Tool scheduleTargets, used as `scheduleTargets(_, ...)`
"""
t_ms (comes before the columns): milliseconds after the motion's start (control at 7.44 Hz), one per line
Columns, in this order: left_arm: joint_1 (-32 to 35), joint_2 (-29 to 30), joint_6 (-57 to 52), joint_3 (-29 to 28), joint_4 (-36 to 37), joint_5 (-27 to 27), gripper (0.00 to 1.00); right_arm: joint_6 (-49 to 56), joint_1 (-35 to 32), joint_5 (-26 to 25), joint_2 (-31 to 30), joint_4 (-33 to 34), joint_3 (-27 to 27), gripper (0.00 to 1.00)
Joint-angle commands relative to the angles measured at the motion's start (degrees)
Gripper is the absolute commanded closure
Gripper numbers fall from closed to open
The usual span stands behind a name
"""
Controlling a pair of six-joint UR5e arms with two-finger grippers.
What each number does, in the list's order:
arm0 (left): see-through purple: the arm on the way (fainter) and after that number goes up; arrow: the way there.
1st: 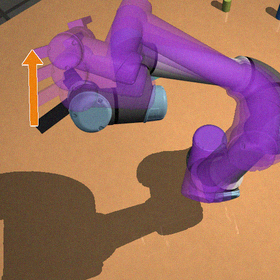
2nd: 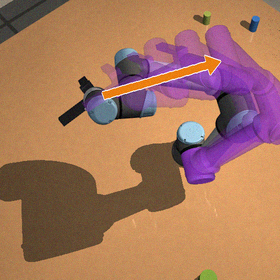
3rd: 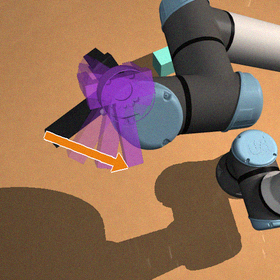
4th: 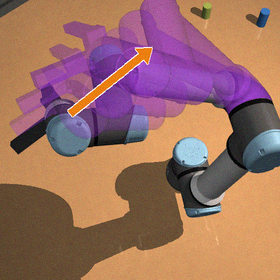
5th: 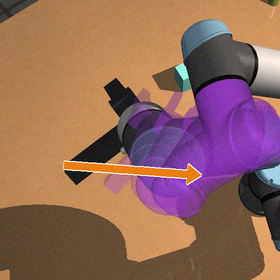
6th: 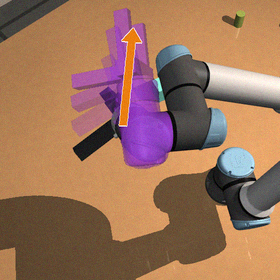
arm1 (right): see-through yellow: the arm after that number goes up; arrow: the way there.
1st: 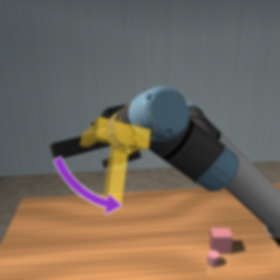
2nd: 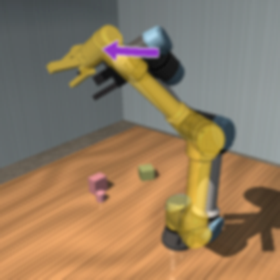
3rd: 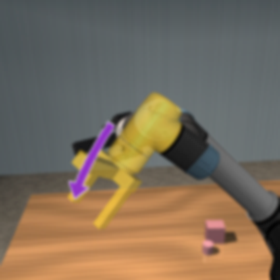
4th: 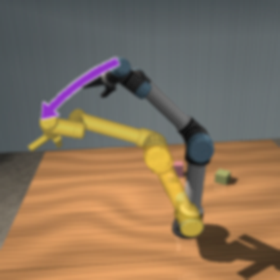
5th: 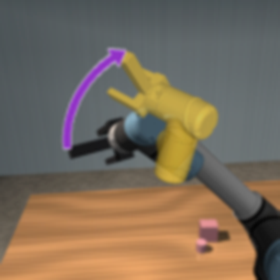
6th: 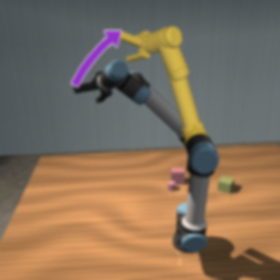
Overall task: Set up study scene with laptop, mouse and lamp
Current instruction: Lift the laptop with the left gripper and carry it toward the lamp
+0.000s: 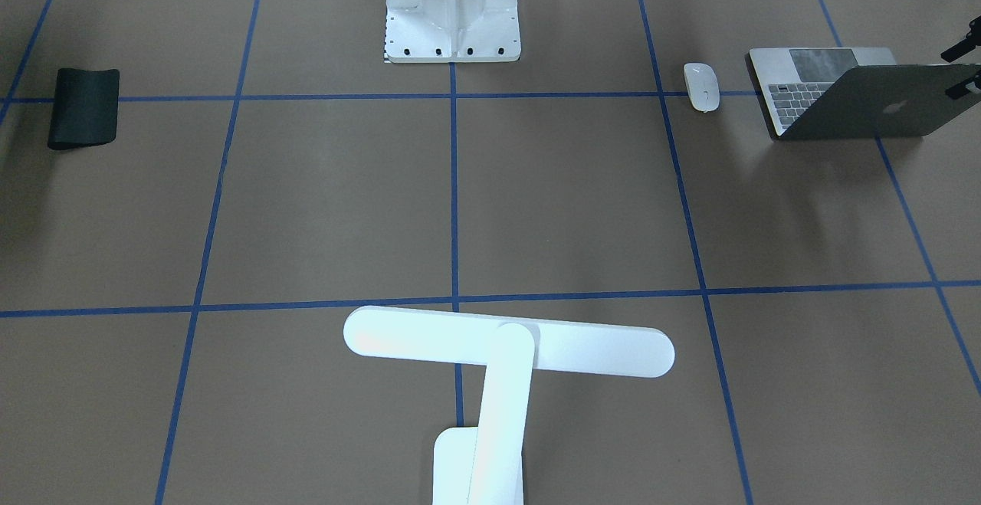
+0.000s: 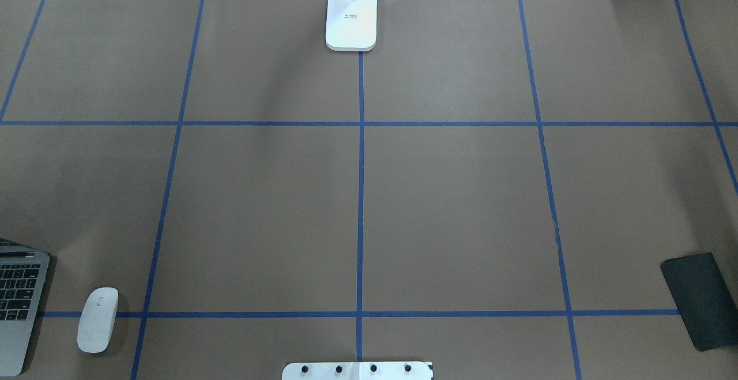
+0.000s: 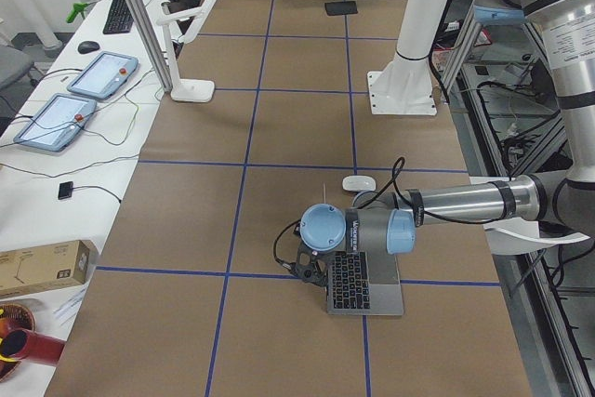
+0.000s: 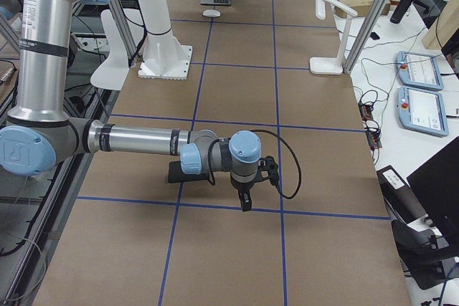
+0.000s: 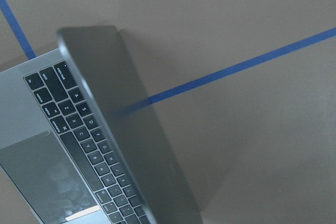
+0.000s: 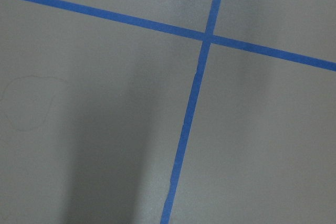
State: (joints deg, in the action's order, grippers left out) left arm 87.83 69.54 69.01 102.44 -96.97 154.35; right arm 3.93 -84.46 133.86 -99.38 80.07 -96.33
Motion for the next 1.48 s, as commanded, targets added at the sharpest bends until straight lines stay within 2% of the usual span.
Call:
scheduleTargets(0, 0.0, 0.0, 0.1, -0.3, -0.2, 0.8, 0.88, 0.0, 0.0, 0.0, 0.0, 0.0, 0.0, 0.00)
scheduleTargets(134, 0.1, 0.0, 0.2, -0.3, -0.2, 0.9, 1.00, 0.0, 0.0, -0.1, 0.0, 0.0, 0.0, 0.00)
scheduleTargets(672, 0.1, 1.0, 0.2, -1.5, 0.5, 5.2, 1.00, 0.0, 0.0, -0.1, 0.1, 0.0, -0.1, 0.00)
scheduleTargets(941, 0.2, 4.4, 4.3, -1.3, 0.7, 9.2, 1.00, 0.0, 0.0, 0.0, 0.0, 0.0, 0.0, 0.00)
scheduleTargets(1344, 0.2, 11.4, 11.0, -1.1, 0.9, 9.3, 1.00, 0.0, 0.0, 0.1, -0.7, 0.0, -0.1, 0.00)
